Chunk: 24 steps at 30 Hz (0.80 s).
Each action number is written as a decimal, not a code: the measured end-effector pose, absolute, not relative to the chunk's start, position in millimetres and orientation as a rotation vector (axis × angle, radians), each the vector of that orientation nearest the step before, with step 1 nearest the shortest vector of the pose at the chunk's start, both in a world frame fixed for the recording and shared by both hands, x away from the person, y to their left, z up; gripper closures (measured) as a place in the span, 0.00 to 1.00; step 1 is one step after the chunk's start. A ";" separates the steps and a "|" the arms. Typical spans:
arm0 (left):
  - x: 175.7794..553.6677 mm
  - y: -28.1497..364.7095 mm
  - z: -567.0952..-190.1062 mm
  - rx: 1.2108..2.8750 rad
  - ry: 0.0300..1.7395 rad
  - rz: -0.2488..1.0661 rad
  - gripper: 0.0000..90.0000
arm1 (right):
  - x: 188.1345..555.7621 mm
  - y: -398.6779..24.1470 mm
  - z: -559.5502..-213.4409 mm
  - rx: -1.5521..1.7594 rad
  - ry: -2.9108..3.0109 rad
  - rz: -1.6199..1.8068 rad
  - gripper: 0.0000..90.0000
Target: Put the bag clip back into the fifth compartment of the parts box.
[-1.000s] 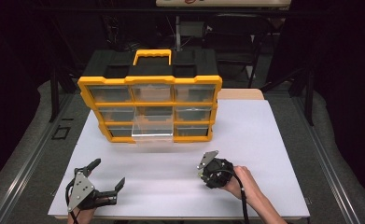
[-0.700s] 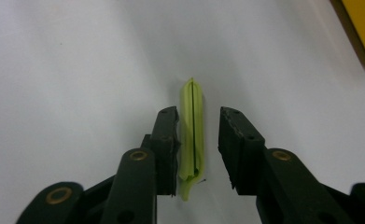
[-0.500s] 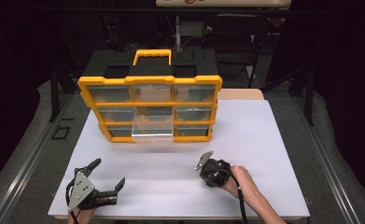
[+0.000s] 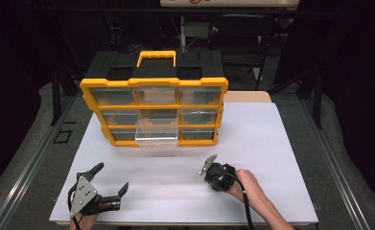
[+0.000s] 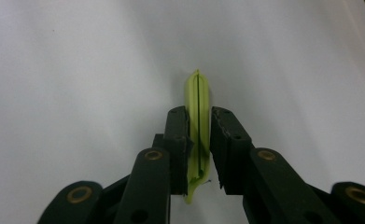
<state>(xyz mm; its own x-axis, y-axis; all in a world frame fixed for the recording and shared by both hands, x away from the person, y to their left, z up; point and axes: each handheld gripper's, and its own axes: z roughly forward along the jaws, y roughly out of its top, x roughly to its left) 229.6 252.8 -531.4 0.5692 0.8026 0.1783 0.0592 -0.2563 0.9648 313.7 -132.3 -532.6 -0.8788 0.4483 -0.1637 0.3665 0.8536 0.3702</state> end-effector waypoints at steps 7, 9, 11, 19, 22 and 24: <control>229.6 252.9 -531.3 1.697 0.724 0.840 0.00 | 315.3 -131.2 -532.0 0.619 2.803 0.466 0.88; 229.5 252.8 -531.3 1.695 0.724 0.838 0.00 | 315.9 -131.2 -531.2 0.609 2.802 0.451 0.88; 229.5 252.7 -531.3 1.696 0.725 0.839 0.00 | 316.3 -131.3 -530.5 0.604 2.802 0.455 0.89; 229.4 252.9 -531.3 1.696 0.724 0.840 0.00 | 316.7 -132.4 -528.0 0.611 2.802 0.473 0.89; 229.3 253.1 -531.2 1.696 0.725 0.840 0.00 | 316.8 -133.2 -526.5 0.616 2.799 0.474 0.89; 229.3 253.1 -531.2 1.696 0.725 0.840 0.00 | 316.4 -133.3 -525.7 0.622 2.796 0.468 0.89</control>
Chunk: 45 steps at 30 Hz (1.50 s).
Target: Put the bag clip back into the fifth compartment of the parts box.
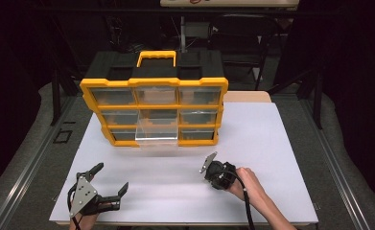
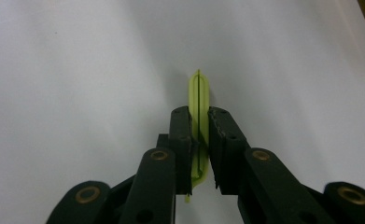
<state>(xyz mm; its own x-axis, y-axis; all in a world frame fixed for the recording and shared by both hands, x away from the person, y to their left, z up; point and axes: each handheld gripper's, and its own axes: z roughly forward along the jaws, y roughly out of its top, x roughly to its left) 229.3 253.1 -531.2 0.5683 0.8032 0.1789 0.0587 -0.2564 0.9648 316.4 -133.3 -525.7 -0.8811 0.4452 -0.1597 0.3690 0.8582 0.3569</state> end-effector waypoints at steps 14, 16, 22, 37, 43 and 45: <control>229.4 253.2 -531.0 1.699 0.720 0.844 0.00 | 316.9 -134.2 -521.4 0.631 2.792 0.478 0.89; 229.4 252.9 -531.2 1.697 0.723 0.841 0.00 | 317.4 -134.7 -519.5 0.634 2.790 0.480 0.89; 229.4 252.8 -531.2 1.697 0.723 0.842 0.00 | 319.1 -136.6 -515.3 0.633 2.786 0.483 0.89; 229.5 252.4 -531.3 1.701 0.722 0.844 0.00 | 324.2 -140.5 -510.4 0.653 2.793 0.579 0.89; 229.4 252.8 -531.2 1.699 0.723 0.843 0.00 | 324.8 -141.5 -502.2 0.649 2.761 0.487 0.89; 229.5 252.8 -531.2 1.700 0.721 0.845 0.00 | 325.7 -142.2 -502.7 0.657 2.769 0.522 0.89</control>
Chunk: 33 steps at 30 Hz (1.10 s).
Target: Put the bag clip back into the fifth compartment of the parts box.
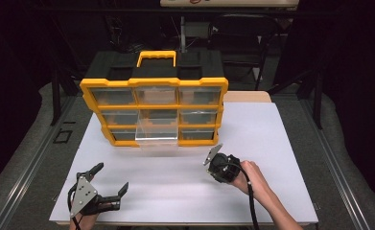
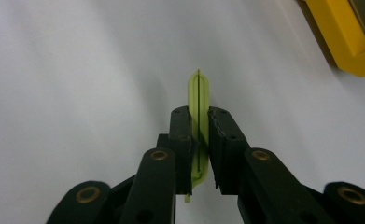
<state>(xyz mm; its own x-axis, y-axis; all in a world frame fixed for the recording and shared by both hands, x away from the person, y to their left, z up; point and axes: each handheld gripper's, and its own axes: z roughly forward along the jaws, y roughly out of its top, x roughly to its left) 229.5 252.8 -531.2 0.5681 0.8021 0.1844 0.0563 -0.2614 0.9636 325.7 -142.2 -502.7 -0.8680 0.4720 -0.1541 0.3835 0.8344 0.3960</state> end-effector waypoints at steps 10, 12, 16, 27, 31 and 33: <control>229.1 252.7 -531.1 1.698 0.723 0.845 0.00 | 329.2 -143.8 -494.3 0.668 2.756 0.530 0.89; 229.0 252.6 -531.1 1.697 0.723 0.844 0.00 | 330.2 -143.5 -493.3 0.661 2.755 0.535 0.89; 229.3 252.6 -531.2 1.697 0.723 0.844 0.00 | 331.5 -142.8 -489.3 0.661 2.747 0.501 0.89; 229.5 252.2 -531.4 1.701 0.724 0.843 0.00 | 337.2 -143.1 -482.3 0.674 2.744 0.549 0.89; 229.5 252.2 -531.3 1.700 0.724 0.844 0.00 | 339.6 -142.5 -477.4 0.660 2.736 0.554 0.89; 229.5 252.2 -531.3 1.701 0.723 0.844 0.00 | 340.4 -141.7 -474.1 0.656 2.731 0.543 0.89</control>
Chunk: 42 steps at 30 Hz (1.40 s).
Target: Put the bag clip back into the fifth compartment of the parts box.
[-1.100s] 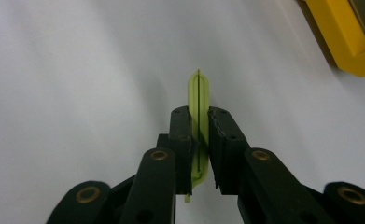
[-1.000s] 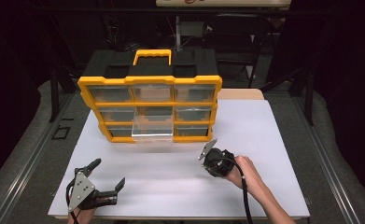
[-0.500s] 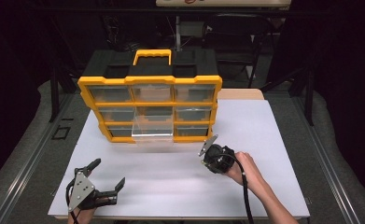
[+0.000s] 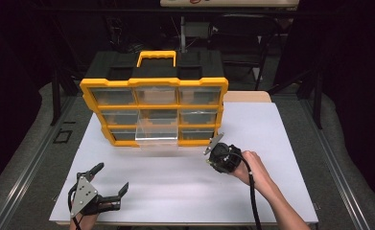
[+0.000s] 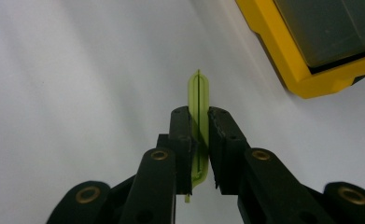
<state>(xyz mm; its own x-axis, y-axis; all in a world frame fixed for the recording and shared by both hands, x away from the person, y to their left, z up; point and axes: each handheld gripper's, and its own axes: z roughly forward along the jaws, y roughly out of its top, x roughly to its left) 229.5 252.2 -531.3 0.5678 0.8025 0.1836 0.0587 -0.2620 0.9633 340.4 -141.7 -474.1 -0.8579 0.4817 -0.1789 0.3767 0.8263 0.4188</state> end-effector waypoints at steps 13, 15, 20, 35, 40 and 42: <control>229.4 252.3 -531.3 1.701 0.722 0.844 0.00 | 346.8 -139.2 -461.1 0.637 2.724 0.557 0.89; 229.5 252.2 -531.3 1.702 0.722 0.844 0.00 | 347.7 -138.7 -459.1 0.634 2.723 0.544 0.89; 229.4 252.3 -531.3 1.701 0.723 0.844 0.00 | 350.1 -138.0 -455.3 0.632 2.722 0.549 0.89; 229.2 252.5 -531.1 1.700 0.722 0.846 0.00 | 356.2 -133.5 -440.1 0.610 2.720 0.561 0.89; 229.3 252.6 -531.1 1.701 0.720 0.847 0.00 | 358.4 -132.9 -434.4 0.604 2.720 0.553 0.89; 229.3 252.5 -531.1 1.701 0.721 0.847 0.00 | 358.8 -132.9 -433.3 0.607 2.722 0.552 0.89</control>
